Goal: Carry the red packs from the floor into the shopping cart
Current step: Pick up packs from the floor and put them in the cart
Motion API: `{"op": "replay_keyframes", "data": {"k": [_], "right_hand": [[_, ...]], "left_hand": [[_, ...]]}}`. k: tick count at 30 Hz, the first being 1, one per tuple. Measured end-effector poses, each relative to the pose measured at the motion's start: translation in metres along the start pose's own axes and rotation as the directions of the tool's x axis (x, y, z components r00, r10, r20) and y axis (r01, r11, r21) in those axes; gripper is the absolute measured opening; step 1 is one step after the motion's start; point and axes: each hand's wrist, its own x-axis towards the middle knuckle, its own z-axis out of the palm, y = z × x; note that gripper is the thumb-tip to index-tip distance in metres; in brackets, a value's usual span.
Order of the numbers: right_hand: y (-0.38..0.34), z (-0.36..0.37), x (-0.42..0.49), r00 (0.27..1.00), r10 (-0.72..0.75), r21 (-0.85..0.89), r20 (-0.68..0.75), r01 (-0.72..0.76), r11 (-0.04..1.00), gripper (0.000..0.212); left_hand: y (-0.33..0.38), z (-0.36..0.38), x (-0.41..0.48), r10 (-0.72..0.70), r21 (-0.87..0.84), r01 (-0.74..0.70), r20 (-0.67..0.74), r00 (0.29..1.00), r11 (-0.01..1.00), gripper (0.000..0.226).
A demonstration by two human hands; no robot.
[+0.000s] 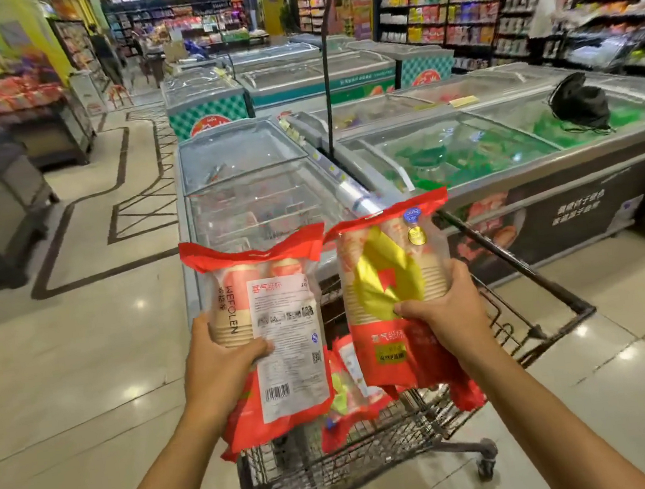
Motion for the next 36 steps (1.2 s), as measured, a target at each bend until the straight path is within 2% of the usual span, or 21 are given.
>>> {"op": "replay_keyframes", "data": {"k": [7, 11, 16, 18, 20, 21, 25, 27, 28, 30, 32, 36], "right_hand": [[0.056, 0.066, 0.085, 0.985, 0.139, -0.092, 0.103, -0.130, 0.987, 0.084], [0.096, 0.104, 0.129, 0.963, 0.226, -0.191, 0.144, -0.197, 0.962, 0.078], [0.159, 0.148, 0.180, 0.907, 0.391, -0.299, 0.157, -0.333, 0.894, 0.088], [0.191, 0.166, 0.198, 0.890, 0.426, -0.365, 0.162, -0.347, 0.864, 0.089], [0.206, 0.176, 0.204, 0.868, 0.461, -0.421, 0.183, -0.354, 0.835, 0.084], [0.223, 0.185, 0.212, 0.860, 0.479, -0.450, 0.178, -0.362, 0.817, 0.080], [0.267, 0.195, 0.226, 0.810, 0.560, -0.491, 0.176, -0.421, 0.762, 0.081], [0.310, 0.207, 0.237, 0.782, 0.597, -0.534, 0.179, -0.433, 0.726, 0.087], [0.308, 0.209, 0.242, 0.786, 0.592, -0.527, 0.177, -0.432, 0.732, 0.087], [0.351, 0.220, 0.251, 0.753, 0.637, -0.545, 0.164, -0.469, 0.695, 0.078], [0.367, 0.226, 0.261, 0.735, 0.654, -0.544, 0.178, -0.481, 0.688, 0.070], [0.420, 0.239, 0.282, 0.750, 0.647, -0.570, 0.136, -0.475, 0.671, 0.067]], "left_hand": [[-0.079, 0.030, 0.074, -0.237, 0.034, 0.237, -0.020, 0.971, 0.971, 0.075], [-0.132, 0.053, 0.120, -0.376, -0.018, 0.376, -0.006, 0.927, 0.926, 0.076], [-0.190, 0.083, 0.164, -0.482, -0.029, 0.482, -0.006, 0.876, 0.876, 0.047], [-0.224, 0.095, 0.181, -0.472, -0.003, 0.472, 0.039, 0.881, 0.881, 0.056], [-0.251, 0.105, 0.191, -0.428, 0.058, 0.424, 0.076, 0.901, 0.904, 0.087], [-0.267, 0.112, 0.198, -0.452, 0.098, 0.445, 0.070, 0.889, 0.890, 0.091], [-0.297, 0.127, 0.210, -0.553, 0.132, 0.544, 0.041, 0.832, 0.829, 0.066], [-0.344, 0.142, 0.222, -0.628, 0.154, 0.617, 0.032, 0.778, 0.772, 0.068], [-0.343, 0.143, 0.227, -0.619, 0.182, 0.605, 0.027, 0.785, 0.775, 0.071], [-0.382, 0.157, 0.233, -0.657, 0.233, 0.638, 0.002, 0.754, 0.734, 0.072], [-0.394, 0.164, 0.240, -0.691, 0.216, 0.679, -0.025, 0.722, 0.701, 0.063], [-0.434, 0.180, 0.254, -0.726, 0.254, 0.709, -0.039, 0.687, 0.658, 0.041]]}}
